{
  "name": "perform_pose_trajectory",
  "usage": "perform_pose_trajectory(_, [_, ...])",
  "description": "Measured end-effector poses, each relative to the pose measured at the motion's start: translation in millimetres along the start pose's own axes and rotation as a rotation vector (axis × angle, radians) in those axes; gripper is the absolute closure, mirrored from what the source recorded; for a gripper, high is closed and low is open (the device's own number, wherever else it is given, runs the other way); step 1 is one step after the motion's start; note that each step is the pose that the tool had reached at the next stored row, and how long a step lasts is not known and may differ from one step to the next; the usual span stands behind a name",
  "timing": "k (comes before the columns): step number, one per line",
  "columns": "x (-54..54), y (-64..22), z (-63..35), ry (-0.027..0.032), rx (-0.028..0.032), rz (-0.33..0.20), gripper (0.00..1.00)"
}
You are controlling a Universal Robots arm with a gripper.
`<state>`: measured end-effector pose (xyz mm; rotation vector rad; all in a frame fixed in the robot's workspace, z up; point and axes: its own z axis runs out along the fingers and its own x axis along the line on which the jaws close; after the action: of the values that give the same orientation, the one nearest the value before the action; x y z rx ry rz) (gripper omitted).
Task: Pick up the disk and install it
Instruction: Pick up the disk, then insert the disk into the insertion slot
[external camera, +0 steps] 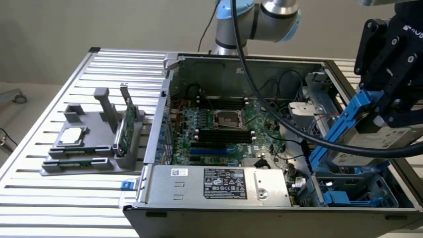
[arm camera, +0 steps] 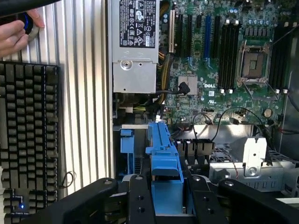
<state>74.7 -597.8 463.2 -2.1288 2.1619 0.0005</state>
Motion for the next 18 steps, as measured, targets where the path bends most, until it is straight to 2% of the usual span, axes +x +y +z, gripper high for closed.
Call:
perform_pose_trajectory(3, [-0.1,-3.5,1.4,0.0032,0.0015,0.02,0.67])
perform_pose_trajectory(8, [-0.2,-16.6,3.0,0.009,0.002,0.025,0.67])
perform_pose_trajectory(14, [4.3,-18.5,4.1,0.0143,0.0025,0.029,0.67])
perform_pose_trajectory(18, [7.1,-18.5,7.3,0.021,0.0027,0.029,0.67])
